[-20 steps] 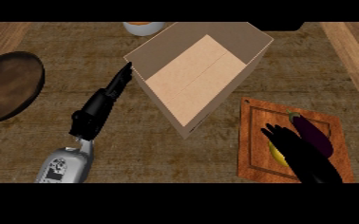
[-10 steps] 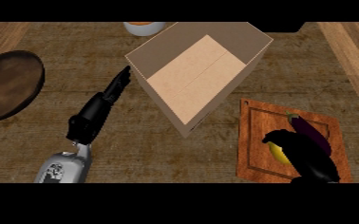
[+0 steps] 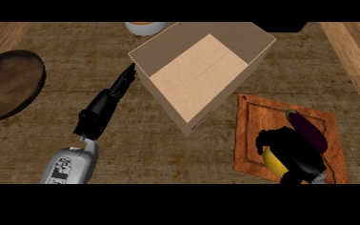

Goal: Pick the lemon from the cutting board and place it in the cardboard box

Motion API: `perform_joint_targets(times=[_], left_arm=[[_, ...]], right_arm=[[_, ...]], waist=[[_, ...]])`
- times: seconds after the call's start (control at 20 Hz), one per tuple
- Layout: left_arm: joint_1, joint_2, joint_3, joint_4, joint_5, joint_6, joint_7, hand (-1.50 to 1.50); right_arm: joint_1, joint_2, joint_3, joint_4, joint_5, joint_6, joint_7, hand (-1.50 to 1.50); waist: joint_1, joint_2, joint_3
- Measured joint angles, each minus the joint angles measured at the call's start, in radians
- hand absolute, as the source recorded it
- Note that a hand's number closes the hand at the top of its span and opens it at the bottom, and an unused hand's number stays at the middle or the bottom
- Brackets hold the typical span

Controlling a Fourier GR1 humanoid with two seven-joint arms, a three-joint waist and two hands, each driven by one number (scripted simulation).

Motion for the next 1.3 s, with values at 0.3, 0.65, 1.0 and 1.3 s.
perform_joint_targets(times=[0.3,0.65,1.0,1.3], left_arm=[[0.008,0.000,-0.003,-0.009,0.002,-0.008,-0.005,0.00],[0.036,0.003,0.009,-0.016,-0.001,-0.008,-0.018,0.00],[0.022,0.007,0.026,-0.032,0.007,-0.017,0.017,0.00],[0.037,0.006,0.025,-0.034,0.000,-0.019,-0.004,0.00]], right_arm=[[-0.130,0.038,0.147,-0.013,0.025,-0.020,-0.182,1.50],[-0.147,0.027,0.098,-0.186,-0.049,-0.022,-0.273,1.50],[-0.109,-0.036,-0.044,-0.458,-0.276,0.172,-0.311,1.50],[-0.129,-0.041,-0.255,-0.616,-0.554,0.353,-0.217,1.50]], waist=[[0.015,0.004,0.008],[-0.006,0.003,0.010],[-0.015,0.001,0.010],[-0.015,0.001,0.010]])
